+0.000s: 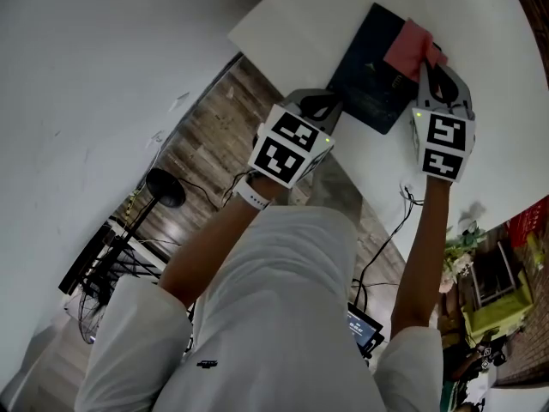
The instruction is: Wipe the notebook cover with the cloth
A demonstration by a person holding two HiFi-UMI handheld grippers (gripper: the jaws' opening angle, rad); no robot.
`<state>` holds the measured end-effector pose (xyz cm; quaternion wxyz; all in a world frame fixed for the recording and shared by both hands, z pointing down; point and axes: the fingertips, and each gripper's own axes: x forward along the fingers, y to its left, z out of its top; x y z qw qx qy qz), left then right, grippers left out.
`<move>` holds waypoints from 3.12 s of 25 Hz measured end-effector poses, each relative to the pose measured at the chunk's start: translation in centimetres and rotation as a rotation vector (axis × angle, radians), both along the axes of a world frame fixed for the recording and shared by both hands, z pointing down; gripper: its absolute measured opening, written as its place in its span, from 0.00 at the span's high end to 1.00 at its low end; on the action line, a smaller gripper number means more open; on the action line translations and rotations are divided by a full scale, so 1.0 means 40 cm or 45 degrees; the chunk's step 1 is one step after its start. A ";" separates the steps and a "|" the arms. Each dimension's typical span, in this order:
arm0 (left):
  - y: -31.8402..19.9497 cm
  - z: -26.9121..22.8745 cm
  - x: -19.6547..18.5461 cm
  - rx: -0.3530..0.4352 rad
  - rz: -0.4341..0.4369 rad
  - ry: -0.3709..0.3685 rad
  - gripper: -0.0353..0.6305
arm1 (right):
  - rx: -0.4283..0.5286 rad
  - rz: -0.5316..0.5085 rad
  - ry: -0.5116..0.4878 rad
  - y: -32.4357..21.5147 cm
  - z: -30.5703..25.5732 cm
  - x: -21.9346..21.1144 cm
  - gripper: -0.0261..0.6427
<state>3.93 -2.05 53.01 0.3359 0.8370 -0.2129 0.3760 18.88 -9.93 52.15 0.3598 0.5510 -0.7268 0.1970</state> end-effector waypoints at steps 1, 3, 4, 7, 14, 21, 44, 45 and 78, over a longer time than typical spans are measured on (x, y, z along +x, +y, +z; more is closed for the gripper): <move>-0.001 0.001 0.000 -0.004 0.003 -0.003 0.92 | 0.002 0.001 0.006 -0.014 0.000 0.008 0.93; -0.002 0.002 0.002 -0.009 0.007 -0.008 0.92 | 0.003 -0.005 0.023 -0.038 0.001 0.022 0.93; -0.001 0.002 0.003 -0.011 0.009 -0.011 0.92 | 0.003 -0.008 0.031 -0.048 0.001 0.029 0.93; 0.000 0.003 0.004 -0.026 0.012 -0.017 0.92 | 0.004 -0.014 0.046 -0.071 -0.001 0.043 0.93; 0.001 0.003 0.002 -0.018 -0.016 -0.039 0.92 | 0.030 -0.107 -0.005 -0.134 -0.024 0.026 0.93; 0.004 -0.023 0.010 -0.022 -0.058 -0.020 0.92 | 0.080 -0.388 -0.044 -0.209 -0.065 -0.126 0.93; 0.004 0.004 0.008 -0.036 -0.192 0.006 0.92 | -0.112 -1.025 0.216 -0.177 0.038 -0.323 0.93; 0.004 0.003 0.007 -0.034 -0.194 0.007 0.92 | -0.118 -1.054 0.217 -0.164 0.039 -0.334 0.93; 0.021 -0.164 -0.210 0.125 -0.277 -0.001 0.92 | -0.473 -1.134 -0.168 0.282 -0.029 -0.526 0.93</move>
